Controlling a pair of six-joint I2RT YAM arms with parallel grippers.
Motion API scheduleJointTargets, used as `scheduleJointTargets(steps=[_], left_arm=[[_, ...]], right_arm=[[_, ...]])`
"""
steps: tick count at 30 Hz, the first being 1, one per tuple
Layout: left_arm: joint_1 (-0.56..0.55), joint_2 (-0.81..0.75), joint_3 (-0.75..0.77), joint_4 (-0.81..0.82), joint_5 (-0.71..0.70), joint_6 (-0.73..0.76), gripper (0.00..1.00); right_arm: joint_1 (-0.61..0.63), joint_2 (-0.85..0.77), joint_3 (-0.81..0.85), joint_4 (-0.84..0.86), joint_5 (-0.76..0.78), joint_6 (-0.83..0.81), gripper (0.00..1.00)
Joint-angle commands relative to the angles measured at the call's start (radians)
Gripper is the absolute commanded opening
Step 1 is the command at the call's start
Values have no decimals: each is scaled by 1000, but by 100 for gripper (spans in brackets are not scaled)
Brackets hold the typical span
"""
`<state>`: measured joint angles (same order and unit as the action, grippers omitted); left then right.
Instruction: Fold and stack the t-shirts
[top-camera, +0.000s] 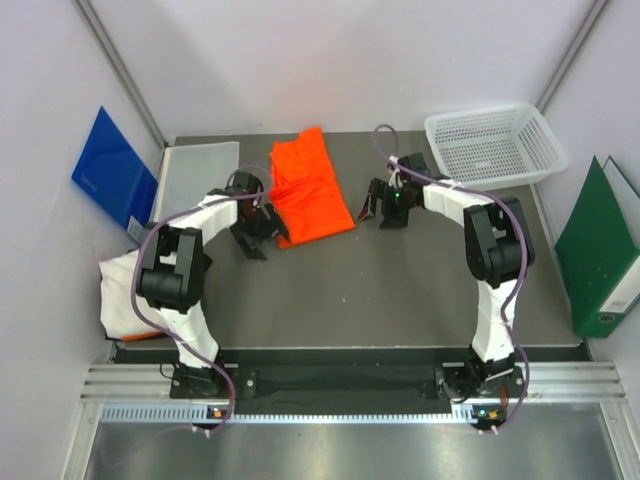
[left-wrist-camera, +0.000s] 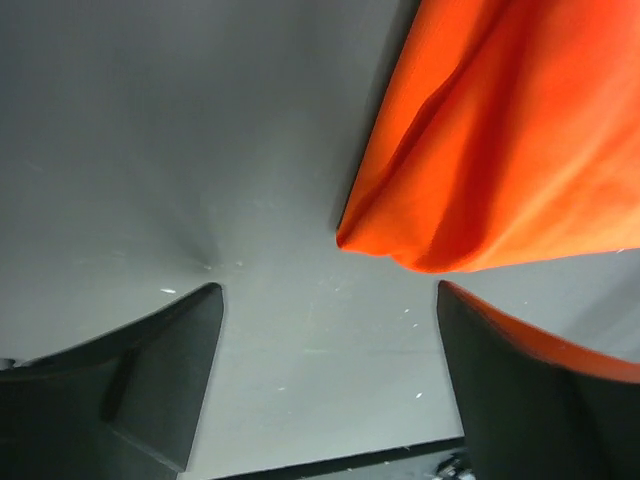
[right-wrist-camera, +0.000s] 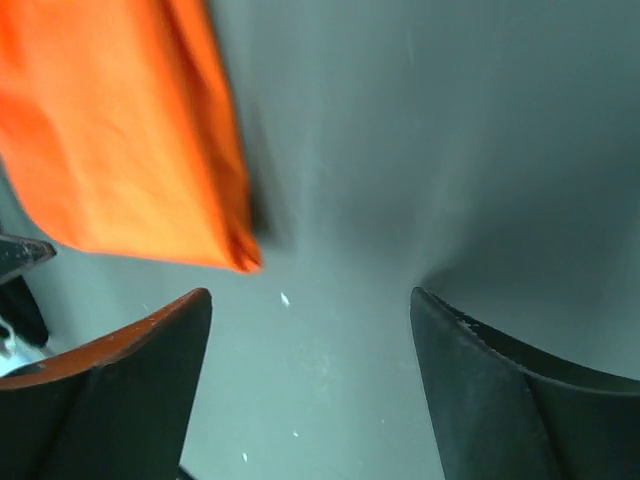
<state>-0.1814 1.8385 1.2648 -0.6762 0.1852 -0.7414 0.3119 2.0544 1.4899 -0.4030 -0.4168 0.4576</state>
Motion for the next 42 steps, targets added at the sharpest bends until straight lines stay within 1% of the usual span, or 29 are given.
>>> scheduleJointTargets(steps=[1,3,7,9,10,12,13,15,16,17,18,19,21,23,27,31,37,42], left_arm=[[-20,-70,-87,168,43,-64,79],[-27,-74,-120,196,40,-91,74],[-40,-59,-128,227,10,-115,73],[-43,-41,-119,237,2,-119,73],[-43,-33,-114,237,-6,-119,70],[-44,-13,-96,244,-7,-125,66],[-44,-5,-90,247,-9,-125,62],[-44,25,-62,239,-12,-124,42],[-44,36,-52,234,-12,-122,34],[-44,45,-32,230,-12,-119,16],[-44,57,-22,213,-15,-119,6],[-44,62,-7,204,-15,-119,0],[-44,56,-4,188,-26,-119,0],[-44,42,-16,187,-26,-119,0],[-46,-13,-45,168,-23,-113,0],[-59,-76,-117,159,2,-108,0],[-95,-227,-222,110,29,-105,0],[-141,-334,-272,29,39,-108,0]], right_arm=[[12,-11,-109,160,-103,75,78],[12,-4,-126,191,-111,78,77],[21,44,-85,191,-112,73,76],[24,70,-42,188,-125,82,72],[29,100,-22,181,-141,96,68],[36,139,29,158,-157,110,66],[45,148,42,150,-160,116,61],[55,176,87,104,-160,122,57],[58,185,101,78,-165,128,47],[59,196,124,28,-168,131,41],[59,207,125,18,-183,142,32],[59,208,122,13,-204,160,15],[59,199,104,-11,-220,176,0],[59,182,69,-19,-228,174,0],[59,95,-9,-19,-214,162,0],[61,38,-107,-14,-221,144,0],[73,-68,-233,-14,-235,122,0],[92,-203,-336,-22,-247,135,0]])
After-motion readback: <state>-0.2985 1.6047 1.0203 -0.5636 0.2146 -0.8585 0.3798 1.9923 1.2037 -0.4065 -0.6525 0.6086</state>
